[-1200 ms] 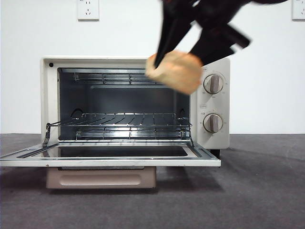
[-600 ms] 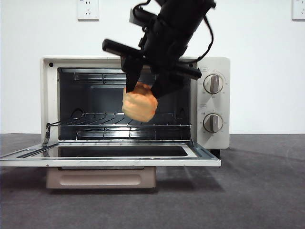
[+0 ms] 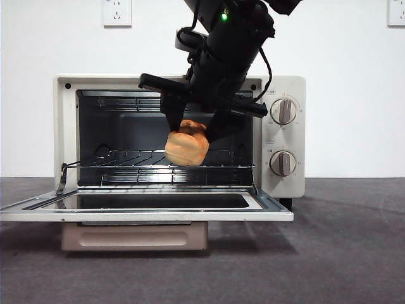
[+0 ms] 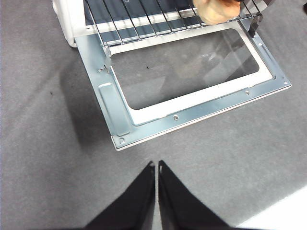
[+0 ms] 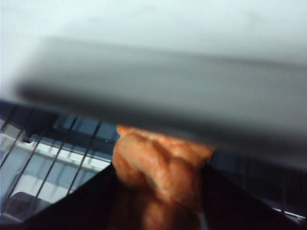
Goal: The left arm flap open the oven, the right arm pick bread and place it into oven, the left arm flap close the oven
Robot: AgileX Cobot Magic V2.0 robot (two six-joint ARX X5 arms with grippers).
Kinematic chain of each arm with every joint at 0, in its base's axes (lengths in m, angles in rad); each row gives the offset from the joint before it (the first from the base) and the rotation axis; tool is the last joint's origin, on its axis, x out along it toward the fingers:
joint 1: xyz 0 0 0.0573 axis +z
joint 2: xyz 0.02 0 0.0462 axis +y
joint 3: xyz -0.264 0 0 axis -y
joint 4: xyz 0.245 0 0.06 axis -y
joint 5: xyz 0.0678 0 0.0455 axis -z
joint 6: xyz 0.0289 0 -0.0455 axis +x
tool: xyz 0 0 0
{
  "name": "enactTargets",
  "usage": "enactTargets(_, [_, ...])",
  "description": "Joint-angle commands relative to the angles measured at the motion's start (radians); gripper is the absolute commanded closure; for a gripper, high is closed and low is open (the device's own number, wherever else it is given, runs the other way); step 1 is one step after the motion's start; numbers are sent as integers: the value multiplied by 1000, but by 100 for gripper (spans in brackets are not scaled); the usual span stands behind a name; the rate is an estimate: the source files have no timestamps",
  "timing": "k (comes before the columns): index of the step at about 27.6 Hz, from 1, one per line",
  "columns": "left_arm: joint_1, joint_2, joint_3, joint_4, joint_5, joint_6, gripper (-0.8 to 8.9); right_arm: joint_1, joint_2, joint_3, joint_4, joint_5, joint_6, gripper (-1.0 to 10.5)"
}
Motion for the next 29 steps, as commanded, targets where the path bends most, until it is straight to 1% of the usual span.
enactTargets(1, [-2,3,7,7,-2,-2,798,7,22,19,7,5,11,653])
enactTargets(3, [-2,3,7,7,-2,-2,798,7,22,19,7,4,11,629])
enactTargets(6, [-2,3,7,7,-2,-2,798,8,22,19,7,1,11,552])
enactTargets(9, [-2,3,7,7,-2,-2,798,9,21,19,8,0,10,508])
enactTargets(17, [-2,3,7,6,-2,-2,798,13,-2,19,3,-32,8,505])
enactTargets(21, [-2,3,7,8,-2,-2,798,24,-45,19,-11,-37,6,505])
enactTargets(24, [-2,3,7,9,-2,-1,798,34,-92,19,-53,-37,5,505])
enactTargets(27, [-2,3,7,10,-2,2,798,51,-150,19,-115,-38,-16,505])
enactTargets(29, [-2,3,7,13,-2,2,798,61,-192,19,-154,-51,-46,505])
